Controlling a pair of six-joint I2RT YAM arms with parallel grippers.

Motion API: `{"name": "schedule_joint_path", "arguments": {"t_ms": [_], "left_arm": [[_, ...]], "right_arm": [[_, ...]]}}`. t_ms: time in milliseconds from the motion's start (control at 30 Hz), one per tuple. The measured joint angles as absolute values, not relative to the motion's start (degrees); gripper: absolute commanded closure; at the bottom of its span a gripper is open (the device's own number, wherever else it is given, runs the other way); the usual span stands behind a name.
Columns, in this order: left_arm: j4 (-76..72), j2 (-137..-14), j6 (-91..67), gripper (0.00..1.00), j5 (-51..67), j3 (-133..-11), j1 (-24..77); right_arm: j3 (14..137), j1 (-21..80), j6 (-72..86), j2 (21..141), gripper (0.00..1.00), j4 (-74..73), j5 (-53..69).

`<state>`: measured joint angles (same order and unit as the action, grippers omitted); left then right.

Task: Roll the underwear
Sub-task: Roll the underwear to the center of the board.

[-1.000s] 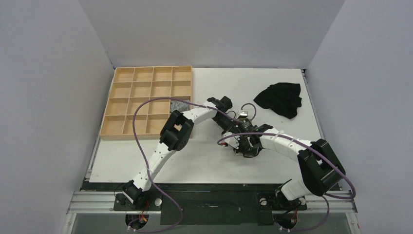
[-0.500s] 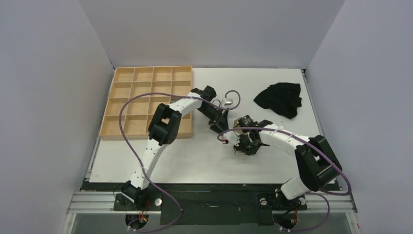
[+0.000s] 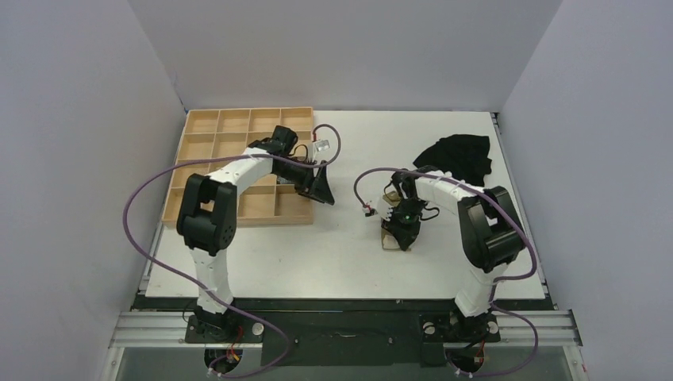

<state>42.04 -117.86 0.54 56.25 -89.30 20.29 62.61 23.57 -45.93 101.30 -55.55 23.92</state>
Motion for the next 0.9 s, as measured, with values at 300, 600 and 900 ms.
{"name": "schedule_joint_path", "arguments": {"t_ms": [300, 600, 900], "left_arm": [[29.04, -100.66, 6.37, 0.32, 42.78, -71.81, 26.37], [22.39, -96.44, 15.92, 0.19, 25.43, -68.18, 43.77], [17.58, -104.55, 23.59, 0.06, 13.52, -74.06, 55.92]], "right_arm": [[78.17, 19.86, -51.51, 116.81, 1.00, -72.53, 30.11], [87.83, 18.02, -55.37, 126.50, 1.00, -83.44, 33.30], [89.47, 17.28, -56.82, 128.99, 1.00, -86.30, 35.03]]}}
